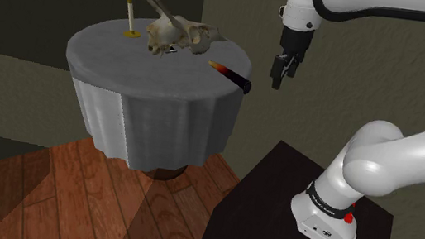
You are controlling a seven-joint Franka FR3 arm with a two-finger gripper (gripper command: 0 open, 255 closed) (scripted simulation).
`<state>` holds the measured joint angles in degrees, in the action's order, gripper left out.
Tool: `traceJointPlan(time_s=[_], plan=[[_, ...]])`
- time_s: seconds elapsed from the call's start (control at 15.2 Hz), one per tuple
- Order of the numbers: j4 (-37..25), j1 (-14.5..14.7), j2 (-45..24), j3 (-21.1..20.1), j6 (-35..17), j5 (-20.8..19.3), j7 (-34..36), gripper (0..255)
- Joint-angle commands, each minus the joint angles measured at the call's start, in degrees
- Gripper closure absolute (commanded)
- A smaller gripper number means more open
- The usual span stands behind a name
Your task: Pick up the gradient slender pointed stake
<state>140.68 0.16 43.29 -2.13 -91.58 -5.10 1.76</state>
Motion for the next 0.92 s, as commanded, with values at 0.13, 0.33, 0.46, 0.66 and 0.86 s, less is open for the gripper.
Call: traceJointPlan(time_s=[0.13,0.33,0.46,0.66,0.86], plan=[[-0.83,-0.74,-3.75,1.26,-3.10,-0.95,-0.99,0],[-2.67,-1.75,-9.66,3.06,-7.44,-2.12,-2.42,0],[-4.27,-2.35,-13.73,4.20,-10.09,-2.70,-3.36,0],[-7.23,-3.16,-19.98,5.80,-13.66,-3.27,-4.80,0],[-10.84,-3.83,-26.35,7.31,-16.69,-3.44,-6.30,0]])
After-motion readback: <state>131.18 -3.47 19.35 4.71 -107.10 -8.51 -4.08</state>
